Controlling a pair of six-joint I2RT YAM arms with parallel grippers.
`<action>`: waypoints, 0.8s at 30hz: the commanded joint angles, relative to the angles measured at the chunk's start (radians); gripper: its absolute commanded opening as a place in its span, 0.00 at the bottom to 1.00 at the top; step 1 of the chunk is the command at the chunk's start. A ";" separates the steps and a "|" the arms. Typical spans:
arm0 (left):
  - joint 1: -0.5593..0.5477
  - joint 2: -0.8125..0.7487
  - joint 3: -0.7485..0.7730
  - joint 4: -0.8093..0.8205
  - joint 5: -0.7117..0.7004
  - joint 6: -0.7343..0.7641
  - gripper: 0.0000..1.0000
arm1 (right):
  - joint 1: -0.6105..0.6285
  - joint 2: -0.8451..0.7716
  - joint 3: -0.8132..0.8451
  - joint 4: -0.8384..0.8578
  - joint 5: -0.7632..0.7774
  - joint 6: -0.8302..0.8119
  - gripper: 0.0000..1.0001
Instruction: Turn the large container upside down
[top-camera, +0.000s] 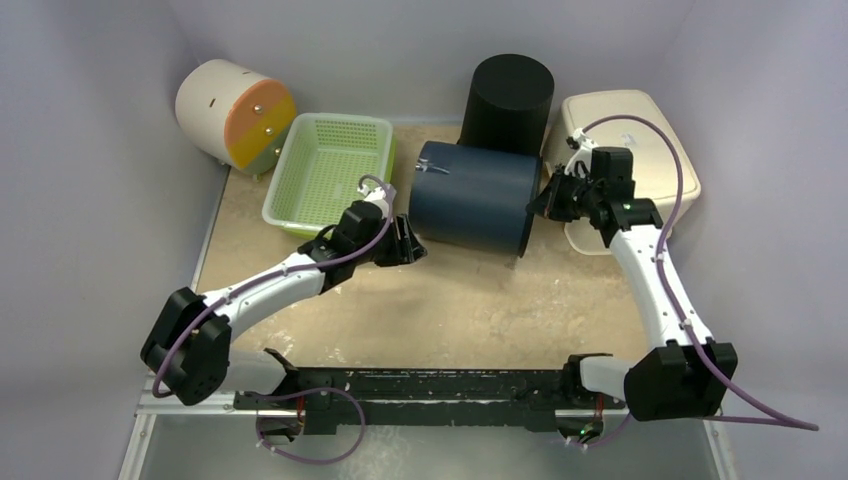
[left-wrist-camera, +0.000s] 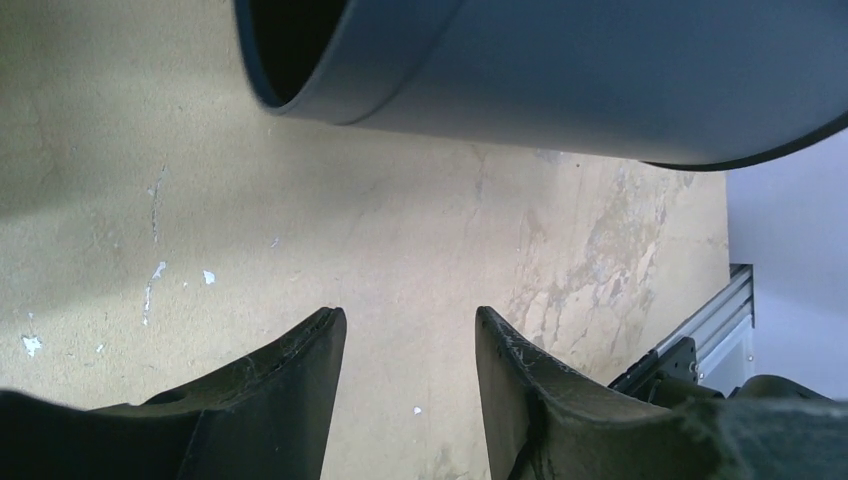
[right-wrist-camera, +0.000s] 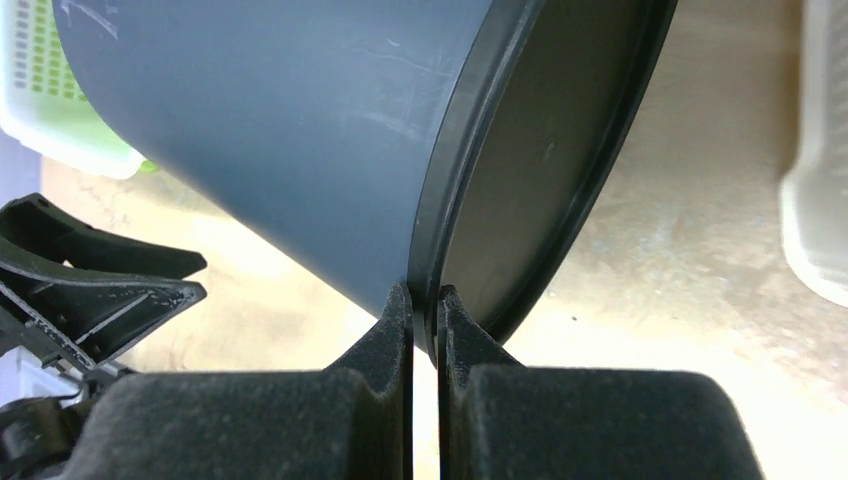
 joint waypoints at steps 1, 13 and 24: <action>0.005 0.013 0.012 0.071 0.012 0.034 0.50 | -0.010 0.003 0.166 -0.097 0.193 -0.119 0.00; 0.138 -0.089 0.248 -0.081 -0.069 0.100 0.55 | -0.010 0.027 0.270 -0.150 0.226 -0.131 0.00; 0.191 -0.042 0.253 -0.004 -0.004 0.057 0.55 | 0.009 0.075 0.536 -0.347 0.284 -0.176 0.00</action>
